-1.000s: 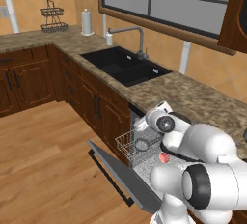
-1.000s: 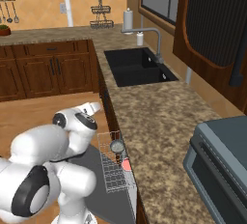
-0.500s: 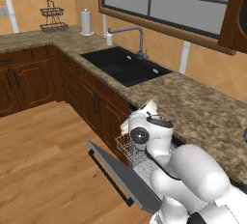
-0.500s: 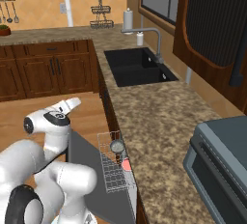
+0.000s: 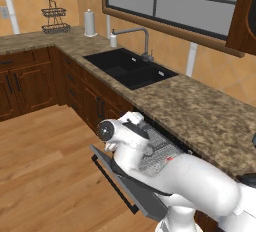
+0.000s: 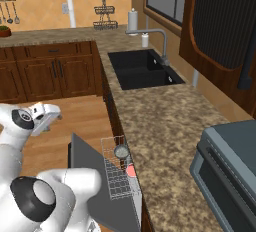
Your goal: Pick up the cup and bowl from the counter, place them in the dishwasher, and close the dishwasher door.
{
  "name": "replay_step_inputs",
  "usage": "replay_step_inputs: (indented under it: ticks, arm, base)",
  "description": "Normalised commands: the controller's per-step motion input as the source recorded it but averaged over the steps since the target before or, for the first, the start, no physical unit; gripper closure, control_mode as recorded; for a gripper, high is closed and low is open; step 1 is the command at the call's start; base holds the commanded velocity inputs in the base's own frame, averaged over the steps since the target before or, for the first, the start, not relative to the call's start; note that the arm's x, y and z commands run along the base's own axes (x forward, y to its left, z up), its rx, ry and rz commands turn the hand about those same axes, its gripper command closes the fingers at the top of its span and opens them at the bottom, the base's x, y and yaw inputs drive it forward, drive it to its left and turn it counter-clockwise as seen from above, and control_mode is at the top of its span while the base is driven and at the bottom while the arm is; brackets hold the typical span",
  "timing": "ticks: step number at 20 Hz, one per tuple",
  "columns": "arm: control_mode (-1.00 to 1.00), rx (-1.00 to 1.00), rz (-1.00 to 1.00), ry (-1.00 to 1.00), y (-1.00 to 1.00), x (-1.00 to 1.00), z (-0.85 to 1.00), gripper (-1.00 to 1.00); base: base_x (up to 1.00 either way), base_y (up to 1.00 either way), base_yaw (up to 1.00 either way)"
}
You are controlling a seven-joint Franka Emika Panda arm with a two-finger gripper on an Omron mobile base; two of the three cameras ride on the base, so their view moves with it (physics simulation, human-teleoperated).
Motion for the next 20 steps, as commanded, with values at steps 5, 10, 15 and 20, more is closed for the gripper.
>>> replay_step_inputs:
  ticks: [5, 10, 15, 20]
  arm:
    - [-1.0, -0.24, -0.22, 0.21, 0.66, -0.18, -0.58, -1.0]
    - [-1.0, -0.31, -0.17, 0.0, 0.4, -0.2, -0.71, -1.0]
    - [-1.0, -0.26, -0.16, 0.0, 0.29, -0.14, -0.75, -1.0]
    - [-1.0, -0.21, -0.16, 0.0, 0.2, -0.06, -0.72, -1.0]
  base:
    - [0.0, 0.0, 0.0]
    - [0.0, 0.0, 0.0]
    - [0.0, 0.0, 0.0]
    - [0.0, 0.0, 0.0]
